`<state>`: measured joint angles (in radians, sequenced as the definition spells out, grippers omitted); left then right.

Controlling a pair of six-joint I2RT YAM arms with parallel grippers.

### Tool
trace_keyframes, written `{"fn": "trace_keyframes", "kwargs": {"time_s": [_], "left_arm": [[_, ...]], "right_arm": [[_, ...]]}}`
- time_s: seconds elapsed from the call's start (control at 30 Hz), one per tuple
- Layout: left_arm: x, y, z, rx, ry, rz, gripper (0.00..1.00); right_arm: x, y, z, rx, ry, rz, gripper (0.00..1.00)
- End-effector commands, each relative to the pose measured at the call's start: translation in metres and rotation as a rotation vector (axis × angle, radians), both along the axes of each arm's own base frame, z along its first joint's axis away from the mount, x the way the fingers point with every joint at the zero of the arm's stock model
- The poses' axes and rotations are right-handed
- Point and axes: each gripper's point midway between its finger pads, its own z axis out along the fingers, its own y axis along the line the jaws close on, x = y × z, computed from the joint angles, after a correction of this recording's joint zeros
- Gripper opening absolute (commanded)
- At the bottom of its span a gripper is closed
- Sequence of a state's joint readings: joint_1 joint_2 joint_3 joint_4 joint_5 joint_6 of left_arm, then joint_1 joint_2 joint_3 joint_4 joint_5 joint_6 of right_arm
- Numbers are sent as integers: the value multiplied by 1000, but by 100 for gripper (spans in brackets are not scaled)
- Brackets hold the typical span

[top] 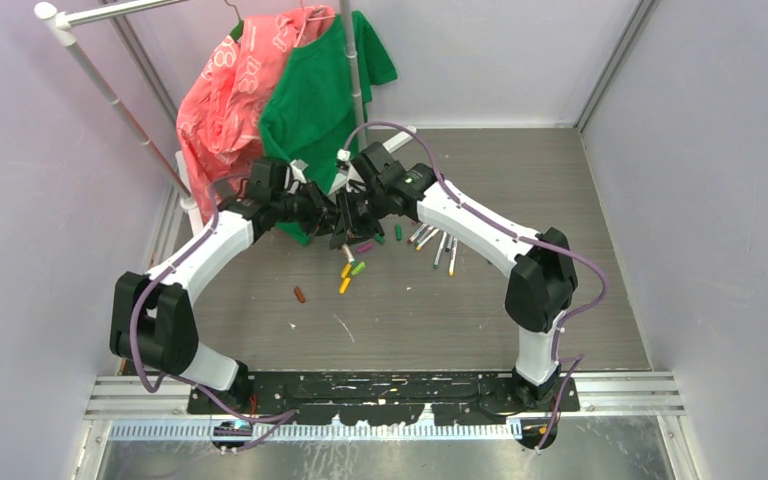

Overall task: Open the pen caps
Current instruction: Open the pen cap from the pen.

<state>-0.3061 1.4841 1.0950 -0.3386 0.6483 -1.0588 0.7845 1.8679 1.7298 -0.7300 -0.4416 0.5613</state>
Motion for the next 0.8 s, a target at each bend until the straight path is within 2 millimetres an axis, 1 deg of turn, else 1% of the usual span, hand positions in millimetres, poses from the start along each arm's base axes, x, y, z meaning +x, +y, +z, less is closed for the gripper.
{"fn": "trace_keyframes", "kwargs": {"time_s": [0.0, 0.03, 0.1, 0.13, 0.2, 0.3, 0.37, 0.43, 0.5, 0.57, 0.6, 0.67, 0.77], "left_arm": [[23, 17, -6, 132, -51, 108, 0], [30, 18, -11, 138, -29, 131, 0], [41, 20, -22, 163, 13, 176, 0], [46, 22, -27, 179, 43, 201, 0], [57, 25, -38, 218, 83, 240, 0], [73, 32, -49, 282, 120, 304, 0], [82, 32, -52, 283, 138, 340, 0], [85, 17, -53, 246, 145, 342, 0], [83, -1, -50, 211, 125, 306, 0], [79, -21, -43, 148, 82, 241, 0], [75, -26, -42, 117, 84, 225, 0], [66, -32, -40, 62, 87, 207, 0], [52, -25, -38, 71, 71, 199, 0]], "right_arm": [[15, -13, 36, -25, -174, -53, 1], [16, -30, 24, -124, -208, -62, 1], [20, -57, 4, -301, -312, -68, 1], [26, -72, -5, -399, -382, -87, 1], [29, -93, -20, -565, -500, -109, 1], [17, -119, -33, -763, -617, -146, 1], [3, -130, -40, -840, -654, -164, 1], [-8, -129, -42, -805, -650, -186, 1], [-14, -126, -38, -744, -632, -207, 1], [-17, -123, -27, -680, -617, -207, 1], [-19, -120, -23, -639, -599, -204, 1], [-22, -116, -15, -531, -525, -205, 1], [-19, -120, -3, -417, -456, -247, 1]]}}
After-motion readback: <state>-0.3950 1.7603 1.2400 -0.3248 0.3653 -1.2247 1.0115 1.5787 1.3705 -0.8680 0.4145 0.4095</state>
